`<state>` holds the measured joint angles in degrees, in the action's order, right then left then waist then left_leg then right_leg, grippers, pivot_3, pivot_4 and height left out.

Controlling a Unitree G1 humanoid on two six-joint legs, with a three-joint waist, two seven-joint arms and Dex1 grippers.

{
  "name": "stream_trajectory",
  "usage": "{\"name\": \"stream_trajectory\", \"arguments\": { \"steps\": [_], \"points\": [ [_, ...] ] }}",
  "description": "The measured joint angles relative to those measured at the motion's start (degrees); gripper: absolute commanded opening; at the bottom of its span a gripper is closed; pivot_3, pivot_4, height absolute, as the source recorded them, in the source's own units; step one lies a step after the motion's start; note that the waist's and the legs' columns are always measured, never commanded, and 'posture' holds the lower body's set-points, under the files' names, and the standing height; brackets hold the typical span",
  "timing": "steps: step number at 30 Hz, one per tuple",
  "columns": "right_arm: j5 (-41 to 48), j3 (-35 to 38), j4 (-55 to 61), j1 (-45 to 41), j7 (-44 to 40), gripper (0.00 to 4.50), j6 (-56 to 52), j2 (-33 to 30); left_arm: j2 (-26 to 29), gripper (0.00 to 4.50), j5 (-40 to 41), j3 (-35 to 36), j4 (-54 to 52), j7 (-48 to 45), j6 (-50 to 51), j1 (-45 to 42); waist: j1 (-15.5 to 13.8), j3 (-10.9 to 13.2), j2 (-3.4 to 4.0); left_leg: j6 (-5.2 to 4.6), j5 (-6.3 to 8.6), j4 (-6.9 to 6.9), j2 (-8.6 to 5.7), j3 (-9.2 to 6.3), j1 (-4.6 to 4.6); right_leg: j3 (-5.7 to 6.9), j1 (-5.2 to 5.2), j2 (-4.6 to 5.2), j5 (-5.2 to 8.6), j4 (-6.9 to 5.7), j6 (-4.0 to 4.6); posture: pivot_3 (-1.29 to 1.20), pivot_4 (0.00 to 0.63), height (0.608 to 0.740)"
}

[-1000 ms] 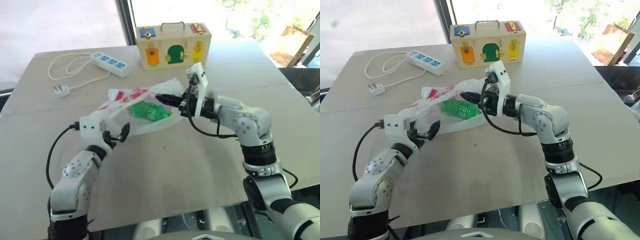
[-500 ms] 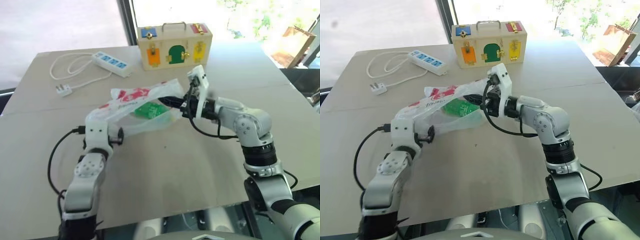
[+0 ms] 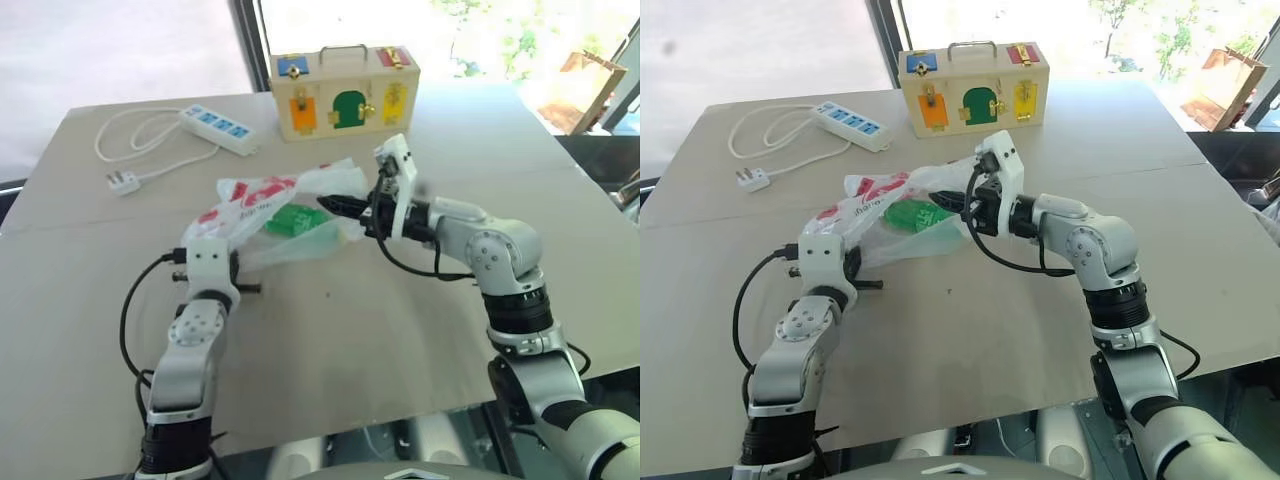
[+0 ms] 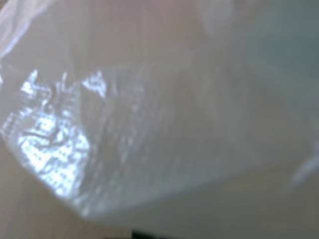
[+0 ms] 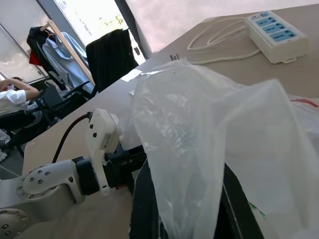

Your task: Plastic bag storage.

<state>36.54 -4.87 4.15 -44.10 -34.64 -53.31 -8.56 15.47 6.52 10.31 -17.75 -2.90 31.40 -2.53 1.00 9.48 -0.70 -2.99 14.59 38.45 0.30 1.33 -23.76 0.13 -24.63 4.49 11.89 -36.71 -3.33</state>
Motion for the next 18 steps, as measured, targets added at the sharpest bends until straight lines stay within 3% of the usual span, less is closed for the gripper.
{"name": "stream_trajectory", "arguments": {
  "steps": [5,9,18],
  "points": [
    [-0.09,0.00,-0.47,0.00,-0.03,0.00,0.24,0.27,0.31,0.05,7.47,1.98,-0.16,-10.19,-5.59,2.35,-0.20,0.00,-0.01,0.00,0.00,0.00,-0.01,-0.02,-0.08,0.03,-0.03,0.08,0.00,0.06,0.01,0.00,0.150,0.740],
    [-0.10,-0.01,-0.72,0.00,-0.06,0.00,0.26,0.49,6.68,0.05,13.81,2.28,-3.63,-23.00,-9.97,2.98,-0.15,0.02,0.01,0.01,0.01,-0.02,0.00,-0.03,-0.09,0.05,-0.05,0.10,0.05,0.08,0.09,0.00,0.150,0.740],
    [-0.07,0.73,-2.41,-0.31,-0.44,0.00,0.27,-0.60,16.82,0.05,24.51,9.84,-3.33,-32.53,-11.40,-9.30,-0.06,0.05,-0.02,0.00,0.00,-0.07,-0.04,0.00,-0.12,0.06,-0.04,-0.01,0.00,0.20,0.00,0.00,0.150,0.740]
  ]
}}
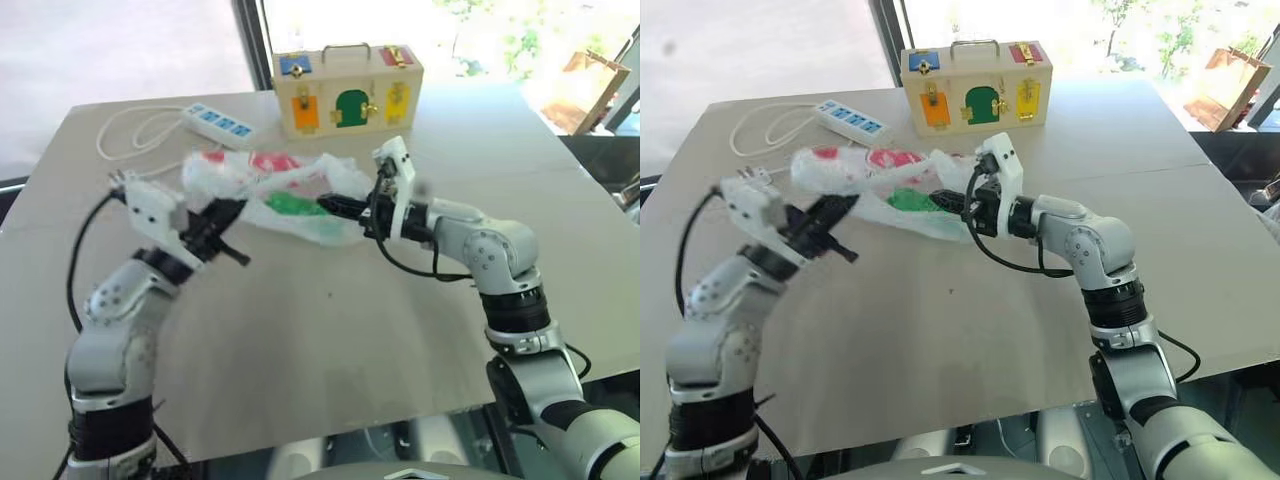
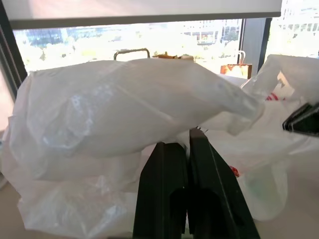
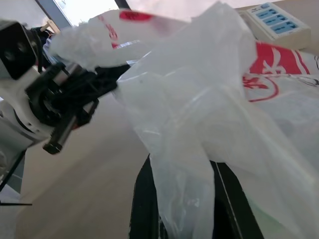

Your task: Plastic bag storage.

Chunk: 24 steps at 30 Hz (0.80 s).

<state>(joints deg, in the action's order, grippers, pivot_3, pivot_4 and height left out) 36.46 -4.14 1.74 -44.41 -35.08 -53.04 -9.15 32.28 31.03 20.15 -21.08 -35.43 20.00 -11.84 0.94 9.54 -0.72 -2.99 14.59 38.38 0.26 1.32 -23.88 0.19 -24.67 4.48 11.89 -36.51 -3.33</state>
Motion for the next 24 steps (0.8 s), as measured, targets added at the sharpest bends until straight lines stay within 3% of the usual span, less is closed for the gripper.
{"name": "stream_trajectory", "arguments": {
  "steps": [7,13,18,24],
  "points": [
    [2.25,8.31,-3.32,-4.22,1.15,0.00,-0.51,-2.77,5.51,0.05,2.98,4.75,4.80,-5.40,-1.33,-2.61,0.01,0.06,0.00,0.00,0.00,0.00,0.03,0.00,0.00,0.00,0.01,-0.13,0.00,0.01,-0.01,0.00,0.150,0.740],
    [4.28,16.16,-12.35,-9.99,10.09,0.00,-1.30,0.37,11.28,0.05,5.58,4.86,10.63,-17.39,-4.00,-4.60,0.18,0.08,0.01,0.00,-0.01,0.00,0.04,0.06,0.03,-0.07,0.00,-0.31,0.01,0.00,0.01,0.00,0.150,0.740],
    [3.00,17.46,-17.55,-10.84,15.37,0.00,-1.01,1.98,12.10,0.05,5.90,4.74,17.21,-22.01,-7.43,-11.18,0.05,0.11,0.00,0.01,-0.01,-0.01,0.05,0.04,-0.02,-0.07,0.00,-0.33,0.01,0.02,0.01,0.00,0.150,0.740],
    [3.00,17.53,-17.94,-11.09,16.14,0.00,-0.65,2.86,10.23,0.05,11.37,6.38,24.45,-21.24,-5.88,-18.92,0.48,0.12,-0.02,0.01,-0.01,-0.01,0.12,0.05,-0.05,-0.09,0.00,-0.34,0.00,0.05,0.00,0.00,0.150,0.740]
  ]
}}
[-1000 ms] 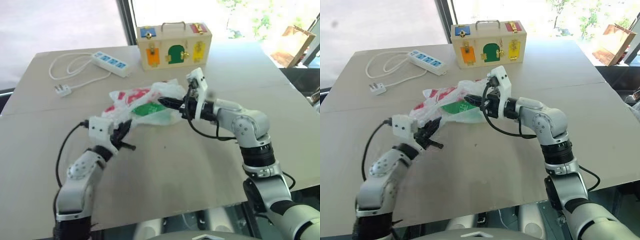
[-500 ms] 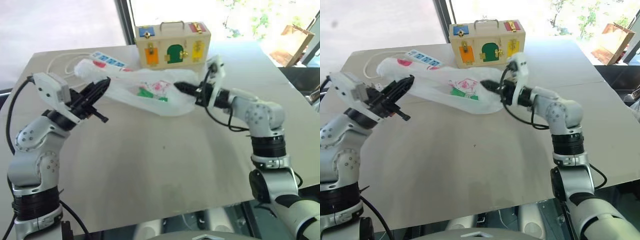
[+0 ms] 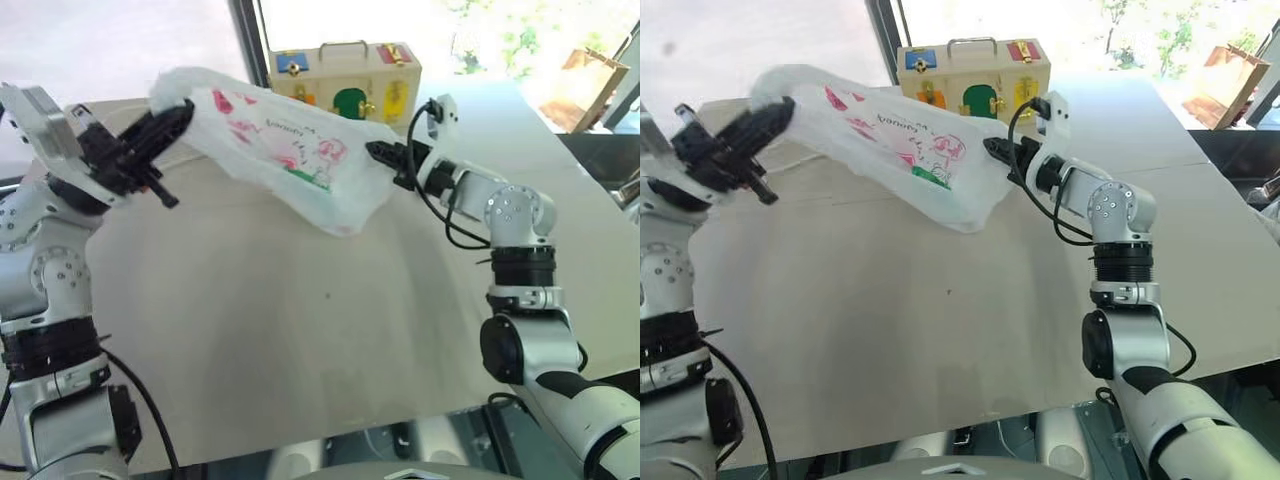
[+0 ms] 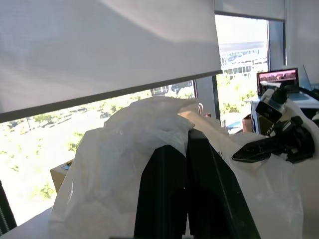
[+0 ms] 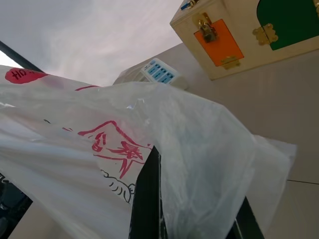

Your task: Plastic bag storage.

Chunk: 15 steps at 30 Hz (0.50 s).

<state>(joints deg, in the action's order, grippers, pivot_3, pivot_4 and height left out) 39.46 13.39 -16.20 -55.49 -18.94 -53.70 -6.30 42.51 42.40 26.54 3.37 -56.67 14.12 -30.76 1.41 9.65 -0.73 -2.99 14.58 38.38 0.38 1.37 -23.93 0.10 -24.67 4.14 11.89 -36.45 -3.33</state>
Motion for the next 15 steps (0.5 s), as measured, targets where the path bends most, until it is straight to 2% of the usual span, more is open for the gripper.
{"name": "stream_trajectory", "arguments": {
  "steps": [6,9,11,12,13,15],
  "points": [
    [-0.01,-0.01,-0.08,-0.01,0.64,0.00,0.30,1.15,-0.85,0.05,6.64,1.22,3.12,-0.06,5.54,-1.79,0.93,0.00,-0.01,-0.01,0.00,0.01,0.03,-0.02,0.01,0.00,0.00,0.00,0.00,-0.06,0.00,0.00,0.150,0.740],
    [-0.01,0.02,-0.07,-0.01,0.90,0.00,0.35,1.42,-0.84,0.89,6.21,1.21,4.58,-0.92,5.37,-1.77,1.00,0.00,-0.01,-0.01,0.00,0.01,0.02,-0.03,0.03,0.00,0.00,-0.01,0.00,-0.08,0.00,0.00,0.150,0.740],
    [-0.01,-0.01,-0.04,0.01,1.11,0.00,0.35,1.95,-0.82,1.95,6.15,1.21,4.92,-1.81,5.45,-1.64,1.00,0.00,-0.01,0.00,0.00,0.01,0.03,-0.02,0.02,0.00,0.00,0.00,0.00,-0.07,0.00,0.00,0.150,0.740],
    [-0.01,-0.01,-0.03,0.01,1.16,0.00,0.35,2.01,-0.82,2.07,6.15,1.21,4.93,-1.98,5.46,-1.61,0.99,0.01,-0.01,0.00,0.00,0.01,0.03,-0.02,0.02,0.00,0.00,0.00,0.00,-0.07,0.00,0.00,0.150,0.740],
    [-0.01,-0.01,0.00,0.01,1.43,0.00,0.35,2.09,-0.76,2.65,6.20,1.23,4.97,-2.51,5.51,-1.42,0.97,0.00,-0.01,0.00,0.00,0.01,0.03,-0.02,0.03,0.00,0.00,0.00,0.00,-0.07,0.00,0.00,0.150,0.740],
    [-0.01,0.03,0.06,0.03,1.77,0.00,0.35,2.10,-0.17,3.25,6.88,1.86,4.92,-4.02,6.44,-0.13,0.99,0.00,-0.01,0.00,0.00,0.01,0.04,-0.02,0.02,0.00,0.00,0.01,0.00,-0.06,0.00,0.00,0.150,0.740]
  ]
}}
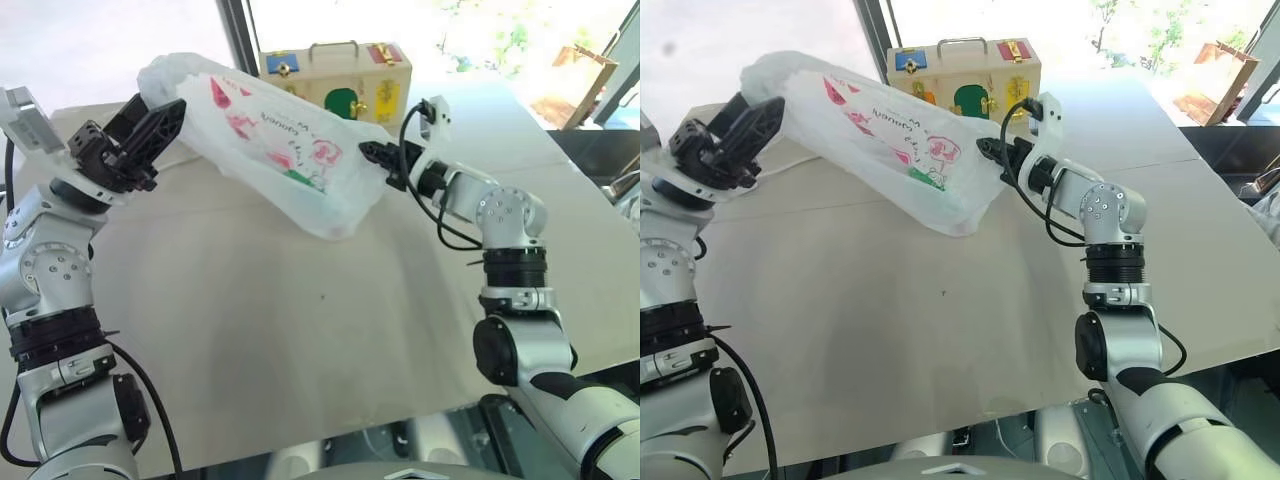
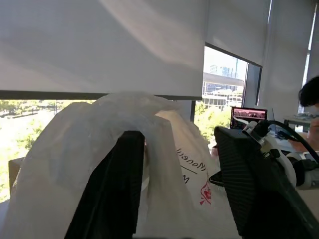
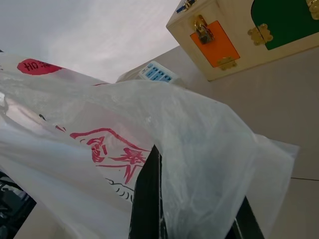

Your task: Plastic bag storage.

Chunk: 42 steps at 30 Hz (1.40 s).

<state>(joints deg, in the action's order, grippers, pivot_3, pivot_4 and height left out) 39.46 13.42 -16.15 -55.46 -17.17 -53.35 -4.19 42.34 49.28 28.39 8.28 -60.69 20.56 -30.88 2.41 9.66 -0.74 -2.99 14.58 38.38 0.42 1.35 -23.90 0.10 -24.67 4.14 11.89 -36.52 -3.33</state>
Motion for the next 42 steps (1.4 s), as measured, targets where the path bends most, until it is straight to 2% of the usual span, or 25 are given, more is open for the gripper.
{"name": "stream_trajectory", "arguments": {
  "steps": [2,3,10,19,24,31,35,38,41,42],
  "points": [
    [0.00,0.03,0.00,0.00,0.12,0.00,0.00,-0.01,0.49,4.18,0.32,0.37,-0.07,-0.70,0.42,0.79,-0.01,0.00,0.00,0.00,0.00,0.00,0.01,-0.01,0.00,0.00,0.00,0.00,0.00,-0.01,0.00,0.00,0.150,0.740],
    [0.00,0.03,0.00,0.01,0.13,0.00,0.02,0.00,0.70,4.43,0.35,0.49,-0.07,-0.83,0.43,1.03,-0.02,0.00,0.00,0.00,0.00,0.00,0.01,-0.01,0.00,0.00,0.00,0.00,0.00,-0.01,0.00,0.00,0.150,0.740],
    [-0.06,-0.07,-0.01,0.09,0.14,0.00,1.10,0.36,1.15,4.43,0.49,1.32,-0.61,-2.02,2.17,2.68,-0.03,0.00,0.00,0.00,0.00,0.00,0.01,-0.01,0.00,0.00,0.00,0.01,0.00,-0.01,0.00,0.00,0.150,0.740],
    [-0.49,-0.12,-0.01,0.35,0.24,0.00,2.20,0.72,2.52,4.43,-1.87,-4.34,-3.66,-3.12,5.90,5.54,-0.04,0.00,0.00,0.01,0.00,0.00,0.02,-0.01,0.01,-0.01,-0.01,0.01,0.00,-0.03,0.00,0.00,0.150,0.740],
    [-0.56,-0.13,0.04,1.26,0.63,0.00,2.22,0.72,3.15,4.43,-0.69,-4.82,-8.02,-3.36,10.09,6.67,-0.03,0.01,0.00,0.01,0.00,-0.01,0.03,0.00,0.00,-0.01,-0.01,0.02,0.00,-0.01,0.00,0.00,0.150,0.740],
    [-0.59,-0.12,0.46,1.43,0.97,0.00,2.22,0.47,4.01,4.43,-2.10,-3.36,-9.40,-0.45,9.90,7.62,-0.04,0.01,0.00,0.01,0.00,-0.01,0.03,0.00,0.02,-0.02,-0.01,0.02,0.00,-0.02,0.01,0.00,0.150,0.740],
    [-0.80,-0.22,0.47,1.80,1.13,0.00,2.33,0.62,3.00,4.43,-3.05,-1.51,-10.31,2.49,6.21,6.18,-0.10,0.01,0.00,0.01,-0.01,-0.01,0.03,0.00,0.02,-0.02,-0.01,0.03,0.00,-0.01,0.00,0.00,0.150,0.740],
    [-1.13,-0.79,0.46,1.86,1.03,0.00,2.48,0.86,0.48,4.43,-9.11,-3.53,-11.56,6.30,-0.38,4.51,-0.34,0.00,-0.01,0.02,-0.01,0.00,-0.01,-0.01,0.01,-0.01,0.01,0.05,0.00,-0.03,0.01,0.00,0.150,0.740],
    [-1.43,-1.30,0.39,1.86,0.80,0.00,3.02,0.99,-1.75,4.43,-18.66,-8.04,-14.68,10.01,-10.20,4.08,-0.31,0.01,-0.01,0.06,-0.03,-0.02,-0.03,0.01,0.01,-0.03,-0.01,0.05,0.00,-0.01,0.01,0.00,0.150,0.740],
    [-1.45,-1.30,0.38,1.86,0.80,0.00,3.06,0.99,-1.81,4.43,-18.91,-8.23,-14.83,10.12,-10.47,4.08,-0.31,0.01,-0.01,0.06,-0.03,-0.02,-0.03,0.01,0.01,-0.03,-0.01,0.05,0.00,0.00,0.01,0.00,0.150,0.740]
  ]
}}
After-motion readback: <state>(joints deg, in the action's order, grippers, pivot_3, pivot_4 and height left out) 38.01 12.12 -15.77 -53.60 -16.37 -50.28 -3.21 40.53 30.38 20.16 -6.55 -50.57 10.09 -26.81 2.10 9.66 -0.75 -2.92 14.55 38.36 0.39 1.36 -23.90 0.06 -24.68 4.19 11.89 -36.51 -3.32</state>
